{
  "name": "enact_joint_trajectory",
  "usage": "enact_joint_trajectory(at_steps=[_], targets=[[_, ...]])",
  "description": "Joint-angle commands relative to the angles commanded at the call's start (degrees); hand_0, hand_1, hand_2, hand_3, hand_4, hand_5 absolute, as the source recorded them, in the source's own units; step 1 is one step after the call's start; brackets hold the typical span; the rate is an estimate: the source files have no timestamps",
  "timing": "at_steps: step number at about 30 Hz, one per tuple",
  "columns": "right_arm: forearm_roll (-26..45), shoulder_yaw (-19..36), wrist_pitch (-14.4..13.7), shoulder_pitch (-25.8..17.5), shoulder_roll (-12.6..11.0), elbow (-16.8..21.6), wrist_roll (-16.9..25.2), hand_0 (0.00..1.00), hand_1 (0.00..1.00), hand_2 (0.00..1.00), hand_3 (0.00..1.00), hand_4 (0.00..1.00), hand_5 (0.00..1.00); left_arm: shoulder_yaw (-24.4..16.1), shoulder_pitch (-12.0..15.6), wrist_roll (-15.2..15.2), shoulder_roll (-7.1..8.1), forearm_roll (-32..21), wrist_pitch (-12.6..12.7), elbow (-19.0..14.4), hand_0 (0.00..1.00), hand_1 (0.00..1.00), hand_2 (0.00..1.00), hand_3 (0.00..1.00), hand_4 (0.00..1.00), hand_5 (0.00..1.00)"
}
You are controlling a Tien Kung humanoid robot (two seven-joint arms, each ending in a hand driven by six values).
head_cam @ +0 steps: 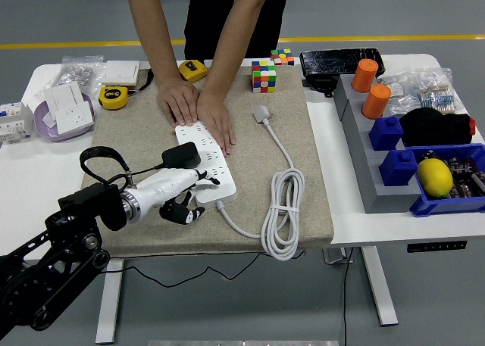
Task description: Pick up the plug,place it near the board,insert it into the board,press the button
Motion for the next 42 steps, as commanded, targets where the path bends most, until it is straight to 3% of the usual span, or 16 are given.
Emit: enact_joint_trajectory(at_steps=[17, 31, 42], targets=[[0.2, -0.1, 0.0, 0.1, 0.0, 0.0, 0.0, 0.978, 0.939, 0.867, 0.841, 0.998, 0.947, 0.1, -0.4, -0.8, -0.35, 0.2, 1.1, 1.9, 0.155, 0.007, 0.144, 0.837, 0.616, 0.002], [0.4, -0.2, 0.0, 0.2, 0.0, 0.0, 0.0, 0.978, 0.939, 0.867, 0.841, 0.998, 0.947, 0.3, -0.6, -0.6, -0.14, 0.4, 0.4, 1.9, 0.155, 0.006, 0.144, 0.825, 0.617, 0.002], [0.2, -0.2, 0.0, 0.1, -0.1, 0.0, 0.0, 0.978, 0.939, 0.867, 0.84, 0.998, 0.946, 0.8, -0.4, -0.8, -0.11, 1.1, 0.2, 4.1, 0.157, 0.006, 0.144, 0.819, 0.613, 0.002]])
